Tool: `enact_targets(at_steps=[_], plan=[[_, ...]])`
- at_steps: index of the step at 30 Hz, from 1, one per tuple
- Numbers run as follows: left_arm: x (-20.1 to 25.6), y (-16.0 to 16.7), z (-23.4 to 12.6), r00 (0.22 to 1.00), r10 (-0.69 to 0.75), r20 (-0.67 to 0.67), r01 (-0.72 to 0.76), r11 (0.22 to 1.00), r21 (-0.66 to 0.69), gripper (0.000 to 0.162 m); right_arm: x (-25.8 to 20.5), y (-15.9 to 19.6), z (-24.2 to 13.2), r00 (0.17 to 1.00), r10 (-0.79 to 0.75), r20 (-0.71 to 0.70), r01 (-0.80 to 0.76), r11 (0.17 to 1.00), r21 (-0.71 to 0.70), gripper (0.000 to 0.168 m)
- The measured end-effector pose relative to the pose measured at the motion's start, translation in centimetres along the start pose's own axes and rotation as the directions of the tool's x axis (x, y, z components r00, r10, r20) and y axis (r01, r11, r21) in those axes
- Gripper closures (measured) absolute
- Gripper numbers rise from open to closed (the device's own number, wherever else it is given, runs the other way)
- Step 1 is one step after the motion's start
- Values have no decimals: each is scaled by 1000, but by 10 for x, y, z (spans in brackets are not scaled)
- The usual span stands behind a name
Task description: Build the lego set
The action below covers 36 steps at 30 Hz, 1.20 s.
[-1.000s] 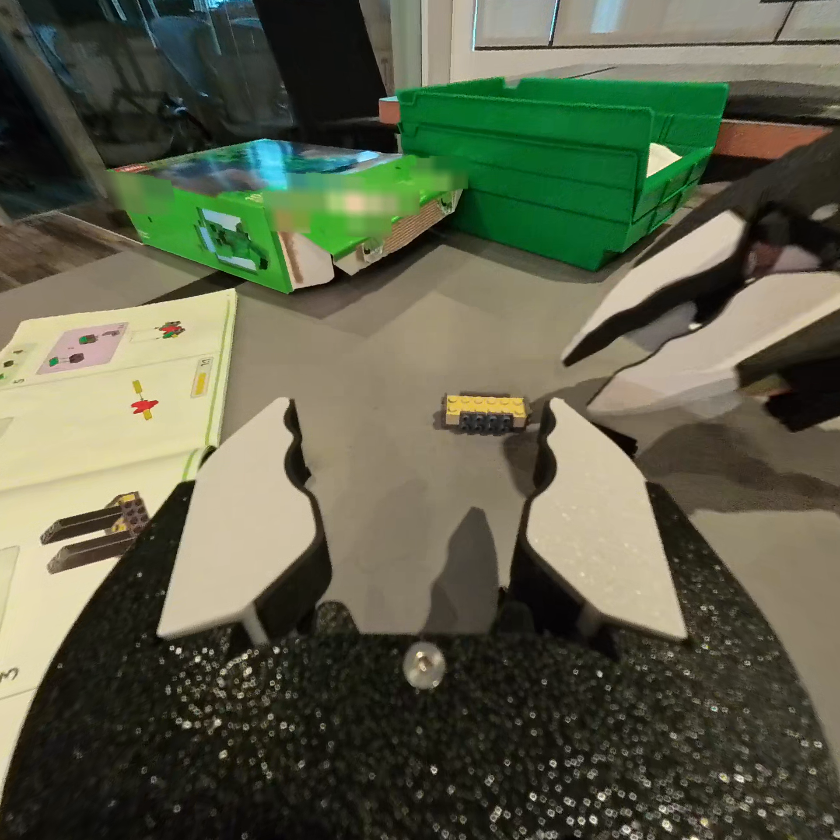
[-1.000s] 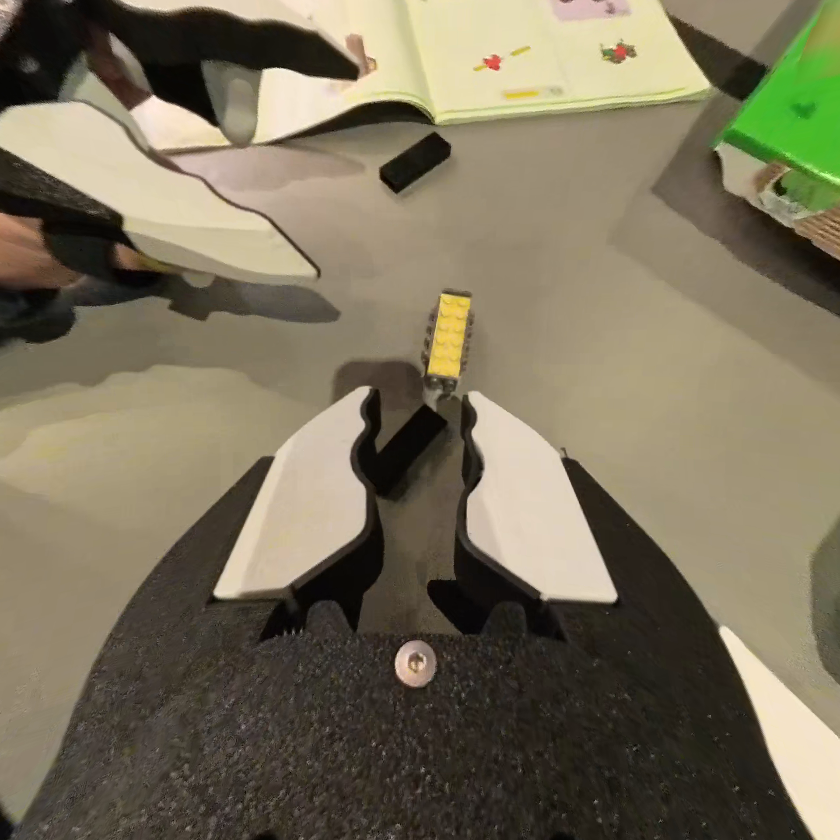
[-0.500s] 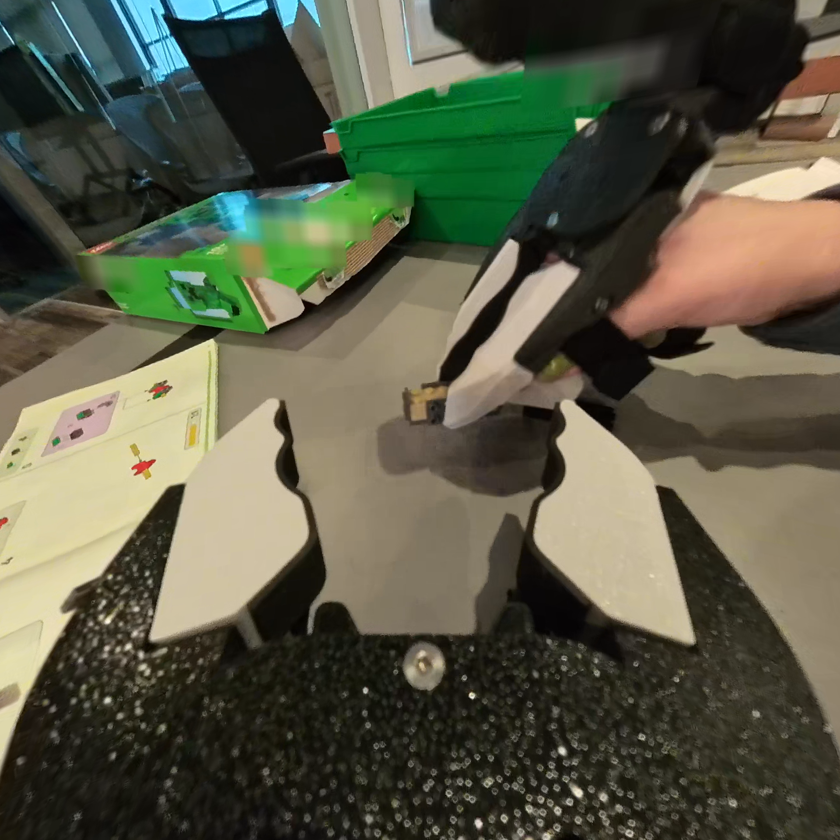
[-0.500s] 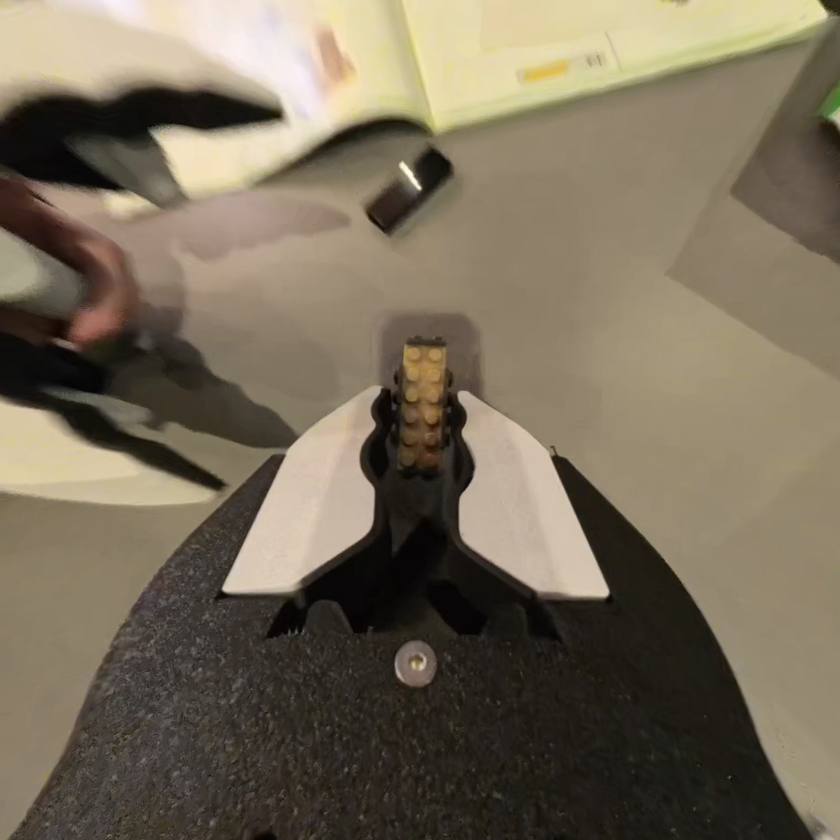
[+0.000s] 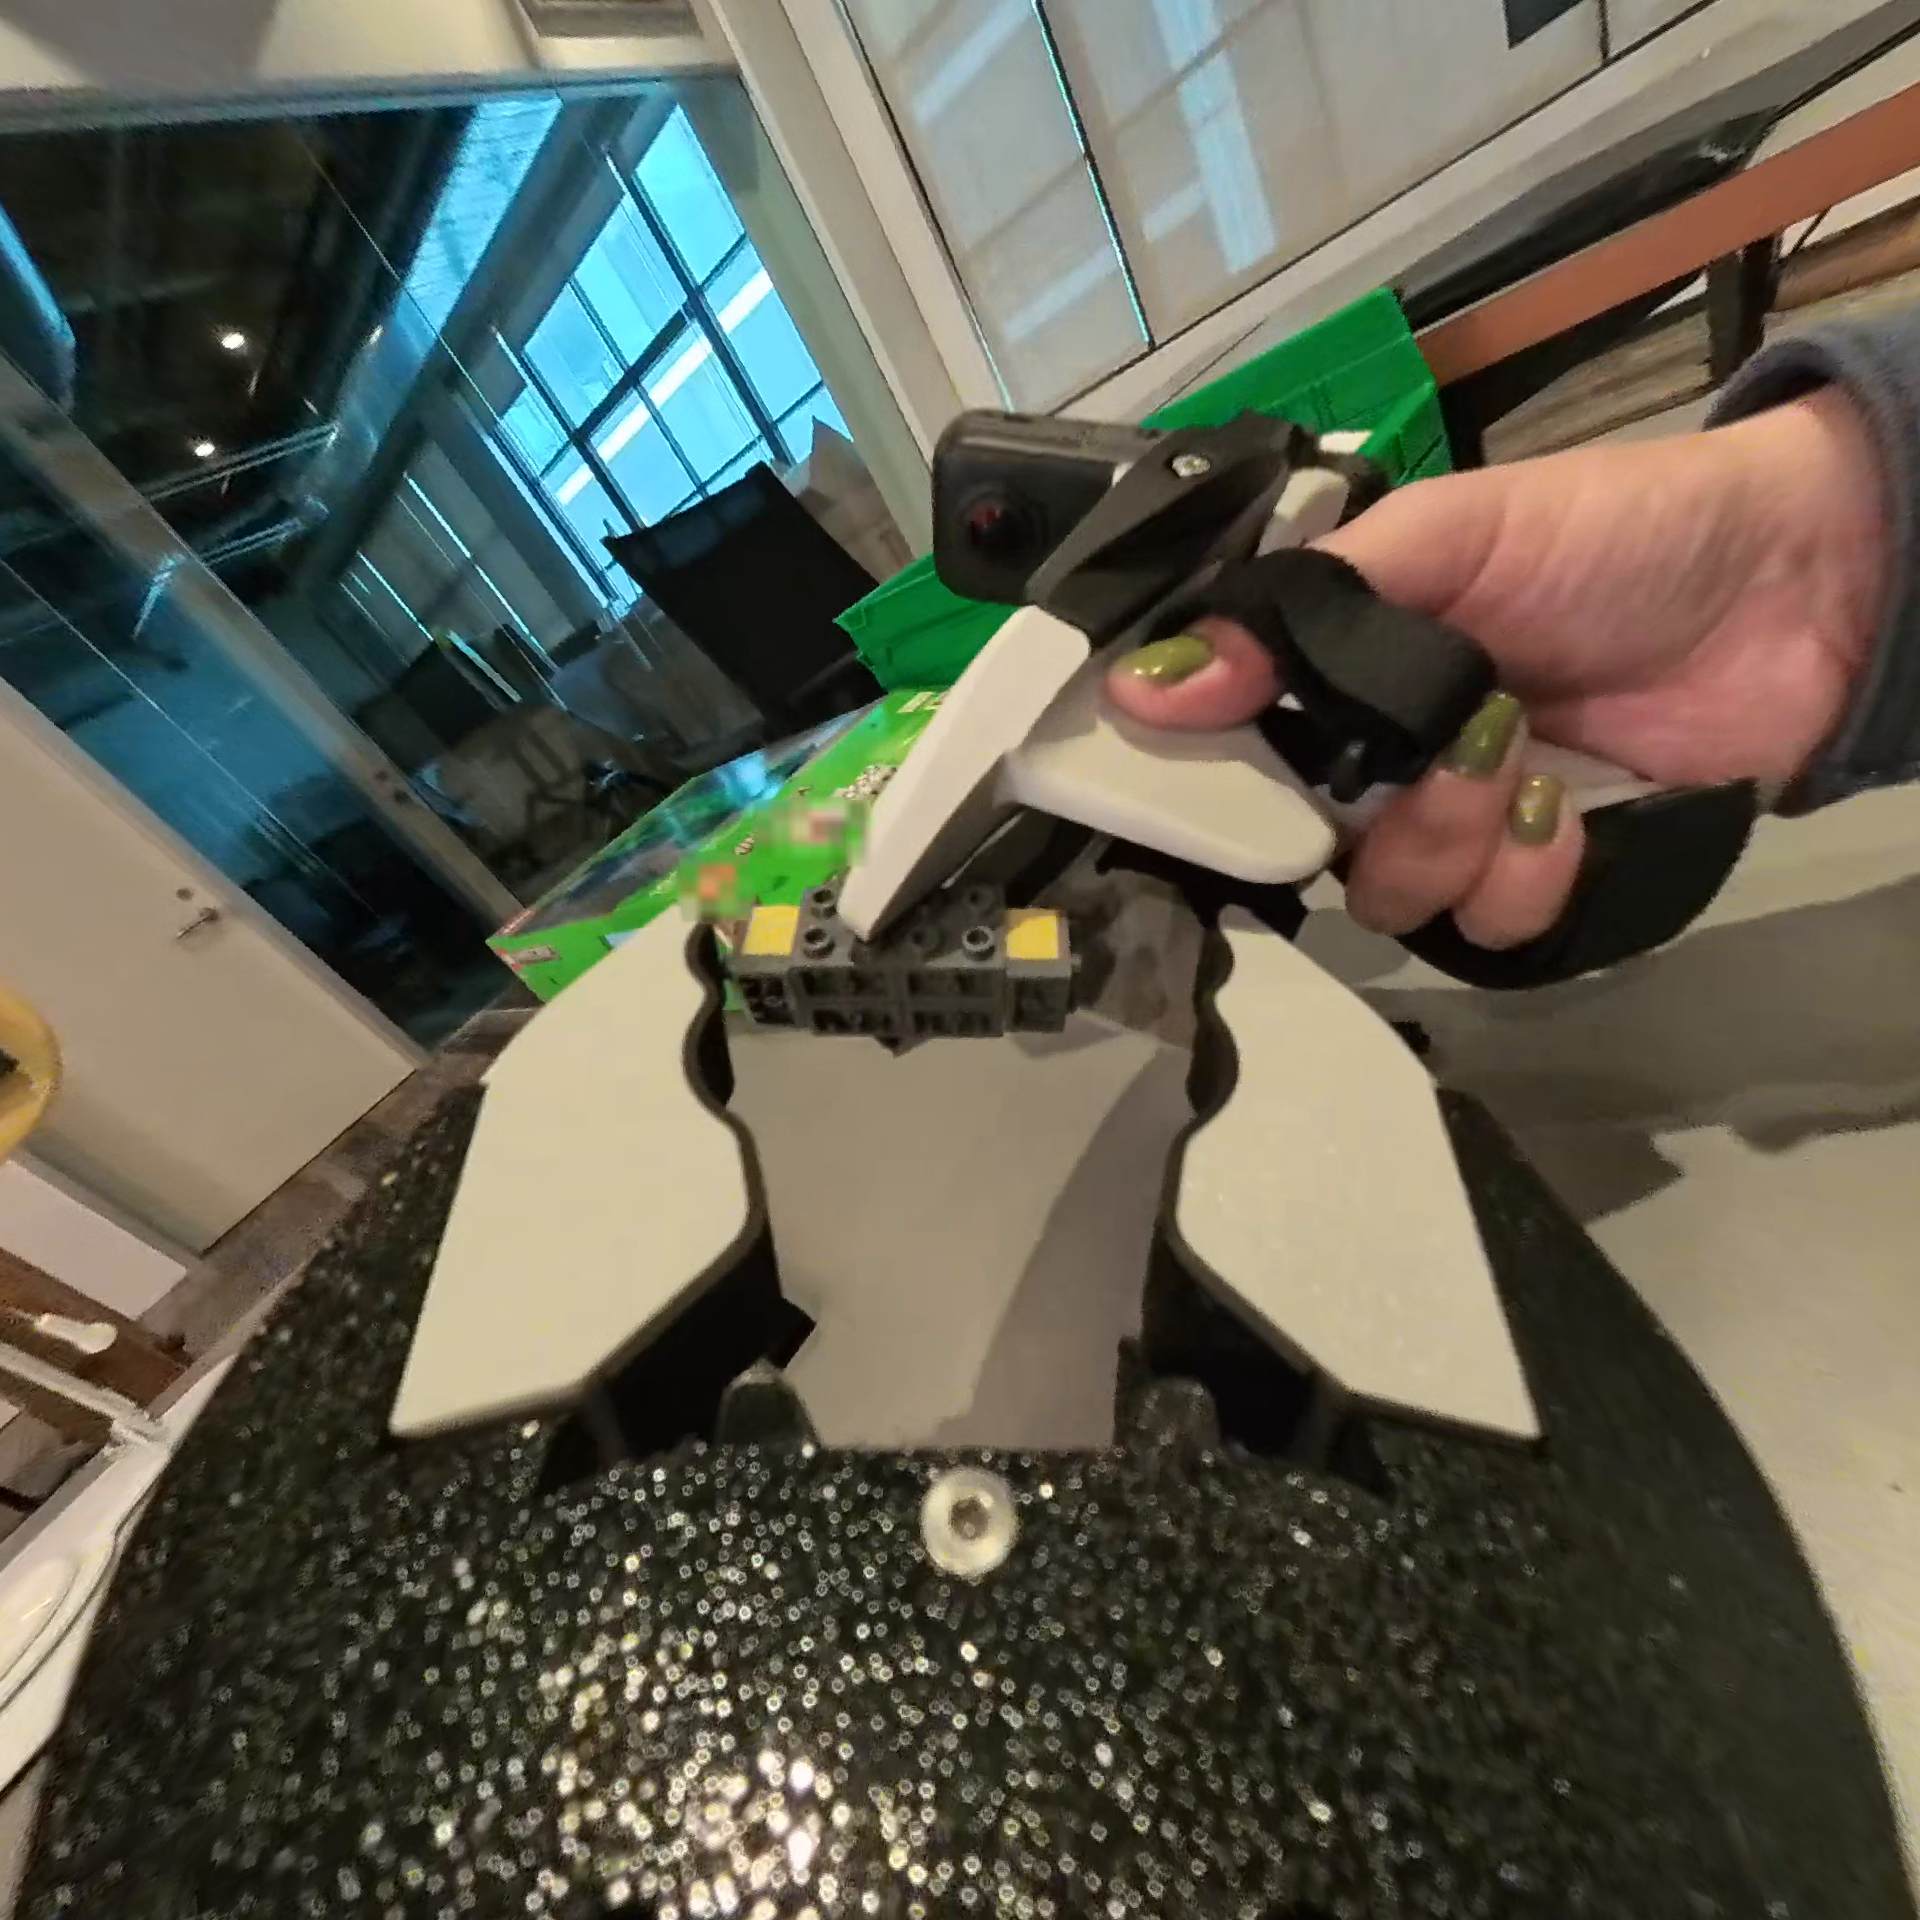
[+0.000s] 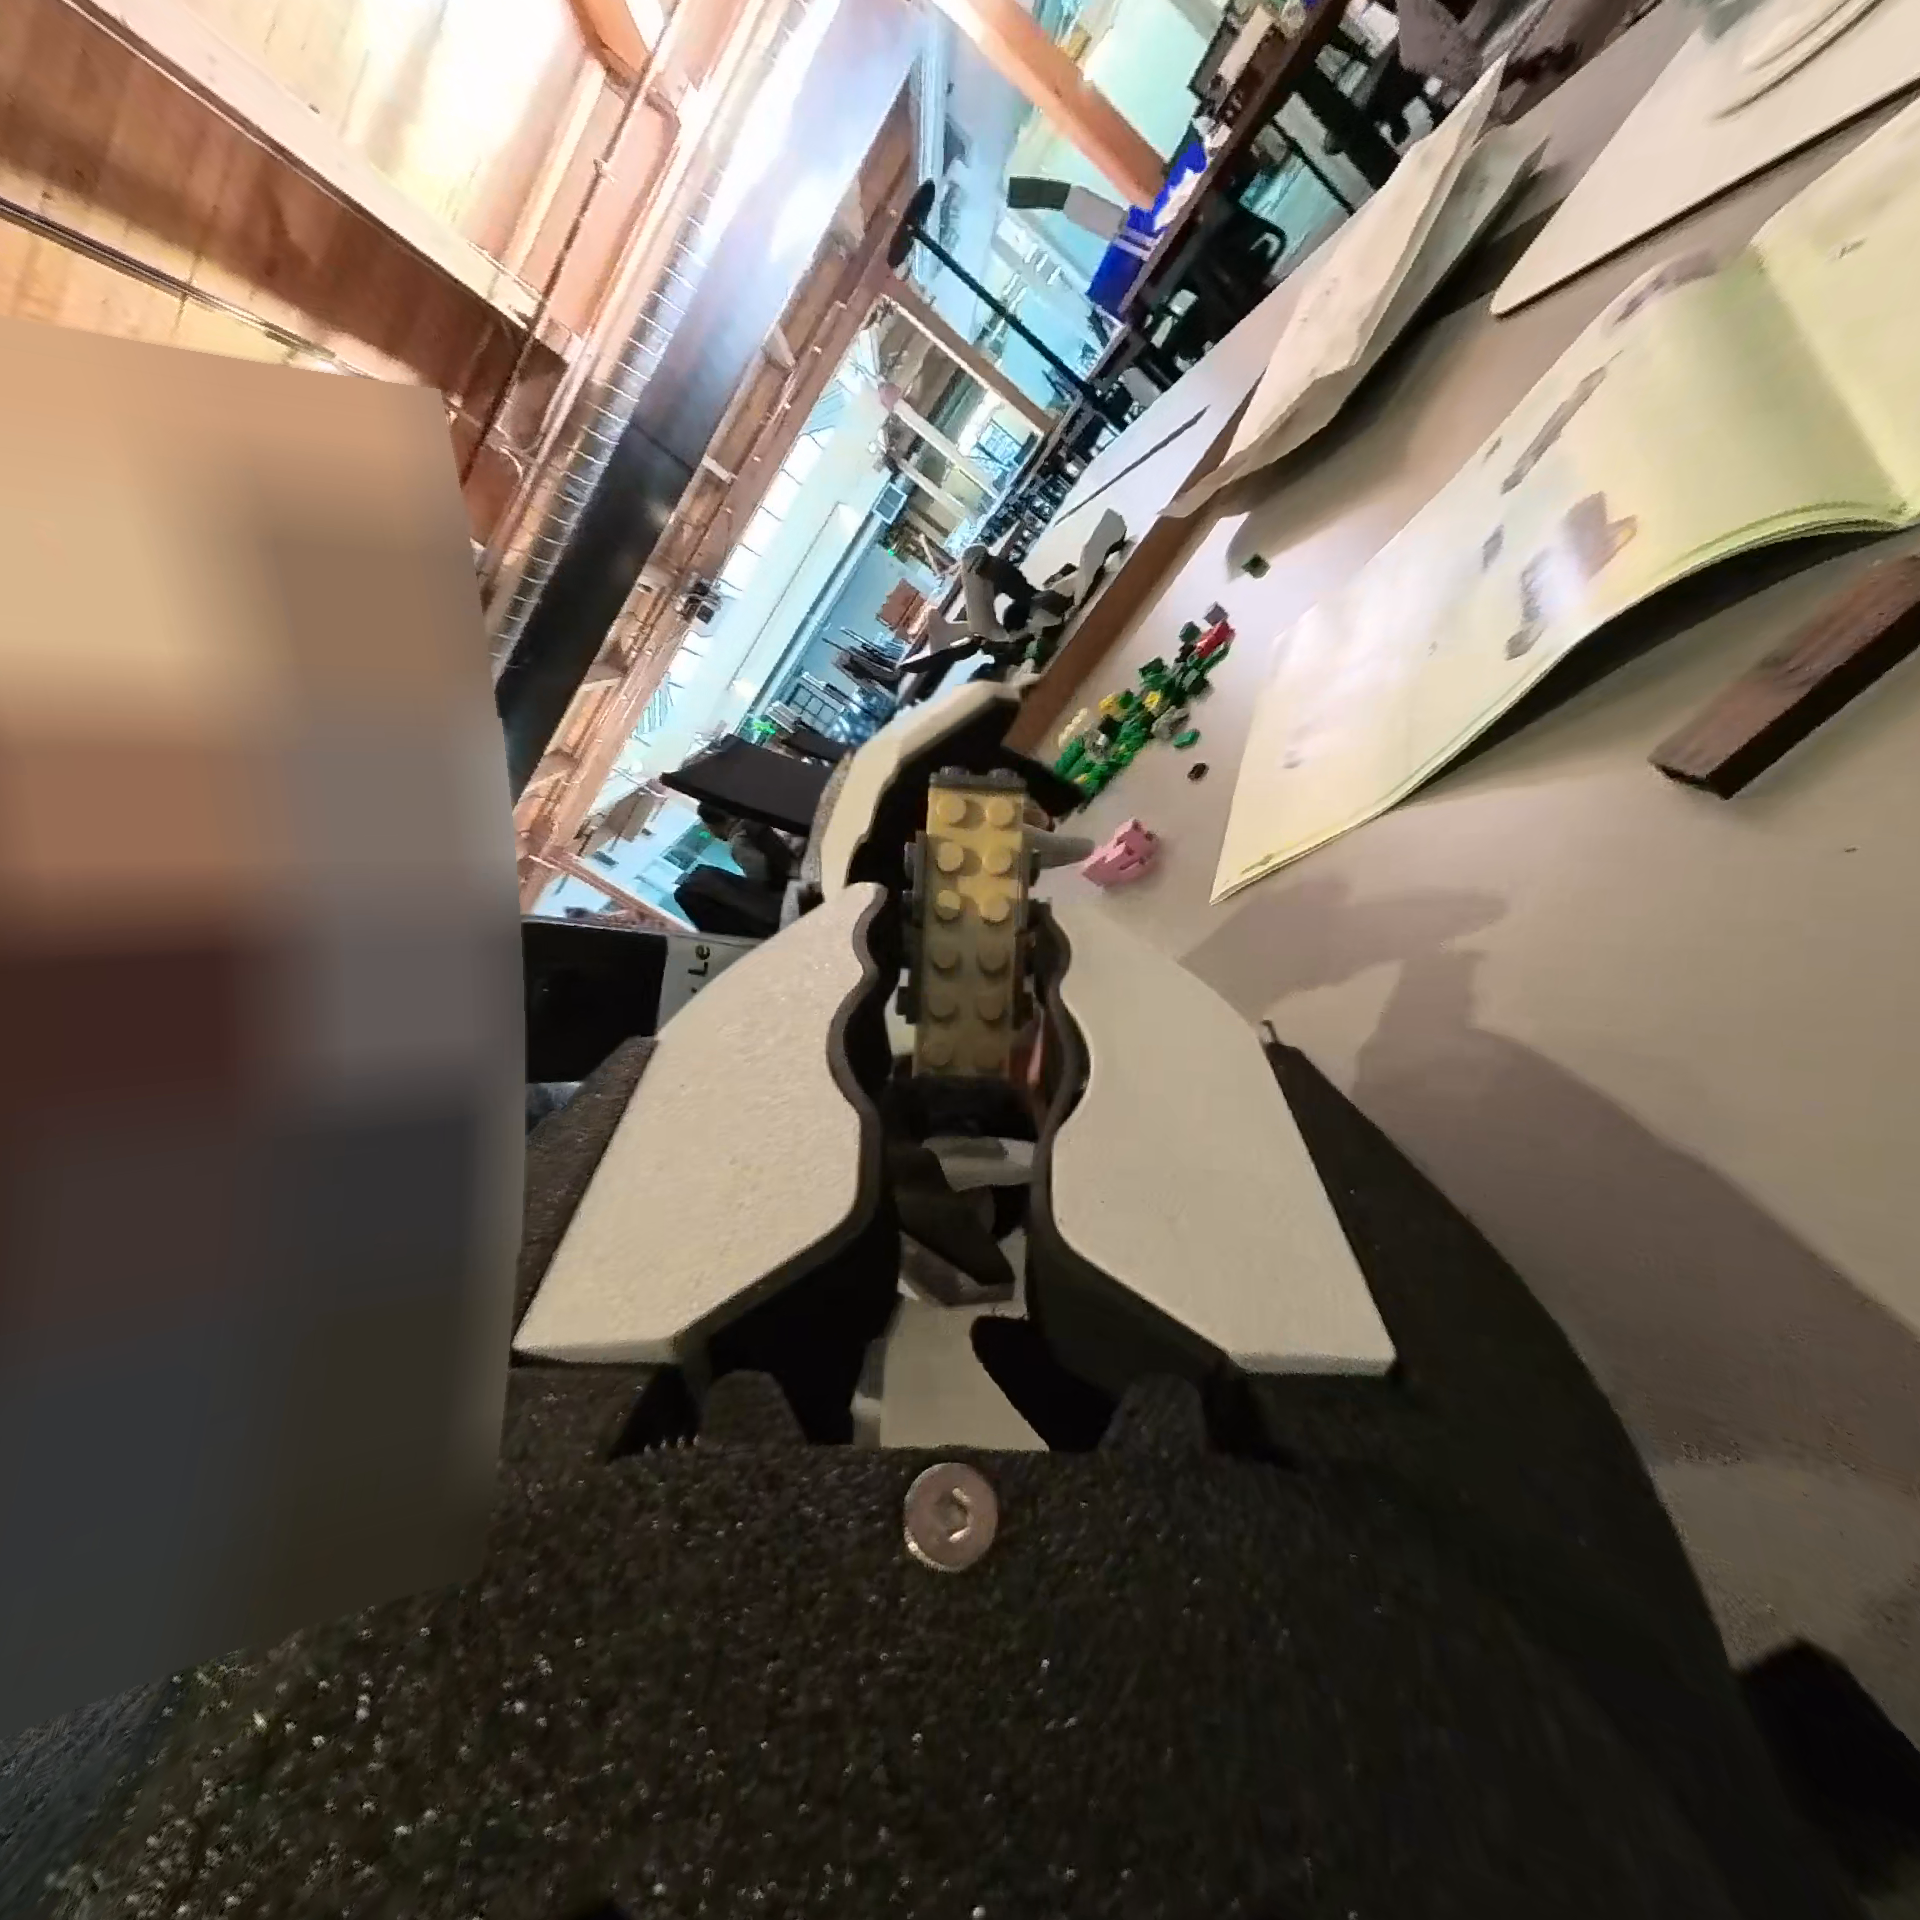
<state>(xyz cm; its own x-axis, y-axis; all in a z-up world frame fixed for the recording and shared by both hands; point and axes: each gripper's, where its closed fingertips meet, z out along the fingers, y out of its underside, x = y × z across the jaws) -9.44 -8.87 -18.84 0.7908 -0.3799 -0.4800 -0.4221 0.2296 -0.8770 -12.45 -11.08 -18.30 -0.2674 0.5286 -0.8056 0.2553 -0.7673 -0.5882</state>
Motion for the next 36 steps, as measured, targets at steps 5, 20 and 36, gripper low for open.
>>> enact_targets(at_steps=[5, 20, 36], plan=[[-8, 3, -1, 999, -36, 31, 36, 999, -8, 76, -2, 1, 1, 1000, 18, 18, -18, 1000, -10, 145], [-10, 3, -4, 999, -8, 34, 7, 1000, 5, 91, -3, -2, -2, 999, 37, 38, -37, 999, 0, 144], [-8, 4, -4, 997, 57, 53, -56, 998, -10, 99, -2, 0, -3, 998, 47, 45, -47, 999, -3, 144]])
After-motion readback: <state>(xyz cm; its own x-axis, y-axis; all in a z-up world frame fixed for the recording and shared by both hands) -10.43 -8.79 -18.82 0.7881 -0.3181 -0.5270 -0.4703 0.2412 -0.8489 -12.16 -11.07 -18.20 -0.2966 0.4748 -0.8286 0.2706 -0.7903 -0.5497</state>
